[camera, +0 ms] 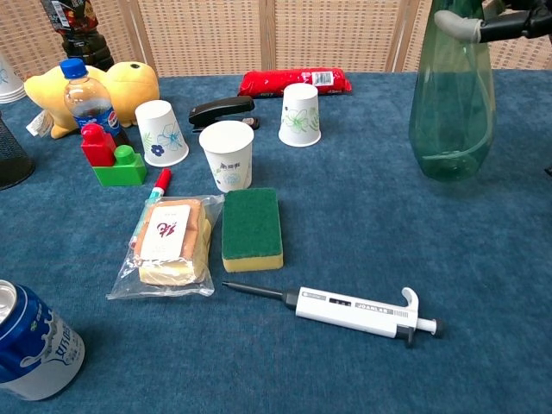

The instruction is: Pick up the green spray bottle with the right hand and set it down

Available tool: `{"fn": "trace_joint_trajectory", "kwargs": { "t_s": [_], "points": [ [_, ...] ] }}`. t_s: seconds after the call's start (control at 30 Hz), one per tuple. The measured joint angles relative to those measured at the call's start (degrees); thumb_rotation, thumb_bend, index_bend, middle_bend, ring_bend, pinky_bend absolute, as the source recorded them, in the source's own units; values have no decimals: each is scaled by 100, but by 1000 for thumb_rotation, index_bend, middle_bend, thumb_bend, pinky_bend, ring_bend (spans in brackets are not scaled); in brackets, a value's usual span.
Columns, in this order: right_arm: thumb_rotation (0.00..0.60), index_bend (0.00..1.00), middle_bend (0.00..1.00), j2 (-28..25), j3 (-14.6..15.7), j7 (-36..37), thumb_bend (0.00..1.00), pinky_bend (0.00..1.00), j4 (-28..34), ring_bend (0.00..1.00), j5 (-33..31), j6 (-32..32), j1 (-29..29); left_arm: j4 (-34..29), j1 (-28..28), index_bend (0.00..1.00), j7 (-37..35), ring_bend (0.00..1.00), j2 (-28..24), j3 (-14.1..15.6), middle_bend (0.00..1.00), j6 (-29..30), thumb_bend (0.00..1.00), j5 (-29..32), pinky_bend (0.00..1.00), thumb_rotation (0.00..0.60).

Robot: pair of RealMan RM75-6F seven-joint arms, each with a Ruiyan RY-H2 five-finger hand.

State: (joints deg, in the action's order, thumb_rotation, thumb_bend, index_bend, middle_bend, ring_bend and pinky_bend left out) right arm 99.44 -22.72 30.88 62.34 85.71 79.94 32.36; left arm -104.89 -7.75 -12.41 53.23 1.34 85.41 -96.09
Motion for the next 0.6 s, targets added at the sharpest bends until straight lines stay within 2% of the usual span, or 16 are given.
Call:
{"fn": "trace_joint_trajectory", "kwargs": {
  "t_s": [0.3, 0.6],
  "points": [
    [600, 530, 503, 509, 123, 526, 318, 548, -1061, 463, -33, 295, 145, -78, 65, 325, 62, 269, -47, 46, 354, 66, 184, -36, 214, 600],
    [600, 530, 502, 819, 259, 941, 304, 533, -1748, 458, -117, 457, 153, -136, 61, 325, 131, 270, -65, 58, 354, 58, 183, -80, 214, 600]
  ]
}}
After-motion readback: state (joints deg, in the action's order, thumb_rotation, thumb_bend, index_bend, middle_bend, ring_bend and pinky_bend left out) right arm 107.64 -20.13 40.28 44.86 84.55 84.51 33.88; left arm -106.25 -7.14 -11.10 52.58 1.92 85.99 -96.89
